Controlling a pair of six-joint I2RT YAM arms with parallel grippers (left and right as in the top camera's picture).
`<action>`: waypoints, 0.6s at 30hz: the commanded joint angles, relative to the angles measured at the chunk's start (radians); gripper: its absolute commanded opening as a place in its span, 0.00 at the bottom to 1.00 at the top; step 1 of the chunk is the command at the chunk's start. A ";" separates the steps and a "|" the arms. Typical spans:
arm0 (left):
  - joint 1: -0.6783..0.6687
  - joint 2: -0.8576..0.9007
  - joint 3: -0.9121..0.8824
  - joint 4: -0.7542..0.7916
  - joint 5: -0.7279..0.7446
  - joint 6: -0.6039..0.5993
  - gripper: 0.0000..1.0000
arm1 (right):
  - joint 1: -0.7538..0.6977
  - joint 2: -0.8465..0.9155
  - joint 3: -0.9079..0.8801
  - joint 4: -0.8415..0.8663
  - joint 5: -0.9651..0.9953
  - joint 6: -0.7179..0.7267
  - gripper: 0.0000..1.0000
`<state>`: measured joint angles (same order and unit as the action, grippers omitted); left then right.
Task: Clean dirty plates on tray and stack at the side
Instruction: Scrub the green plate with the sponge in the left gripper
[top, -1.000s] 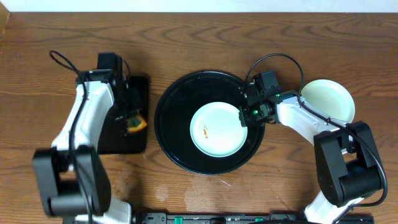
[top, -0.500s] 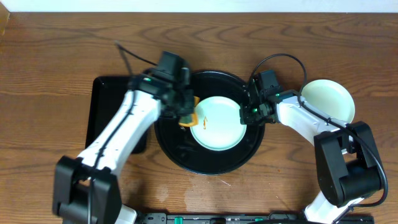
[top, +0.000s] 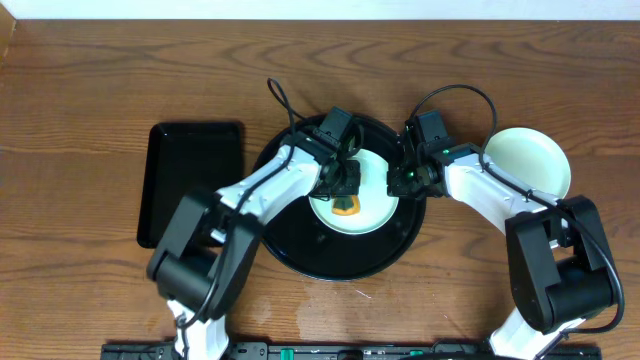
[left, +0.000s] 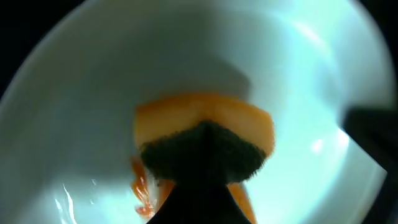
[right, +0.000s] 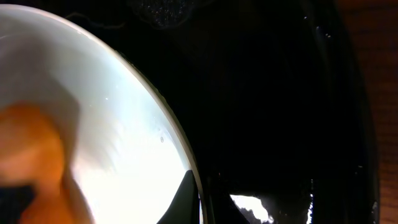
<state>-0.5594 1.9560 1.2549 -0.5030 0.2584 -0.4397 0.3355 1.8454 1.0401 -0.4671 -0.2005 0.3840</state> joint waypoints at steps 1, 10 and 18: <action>0.027 0.037 -0.008 -0.001 -0.156 -0.018 0.07 | -0.014 0.047 -0.027 -0.018 0.196 0.015 0.01; 0.018 0.045 -0.008 -0.007 -0.652 0.043 0.07 | -0.014 0.047 -0.027 -0.023 0.190 0.016 0.01; -0.020 0.025 0.018 -0.018 -0.837 0.049 0.07 | -0.014 0.047 -0.027 -0.042 0.189 0.021 0.01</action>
<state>-0.6193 1.9701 1.2591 -0.4969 -0.2932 -0.4061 0.3370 1.8454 1.0454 -0.4706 -0.1932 0.3897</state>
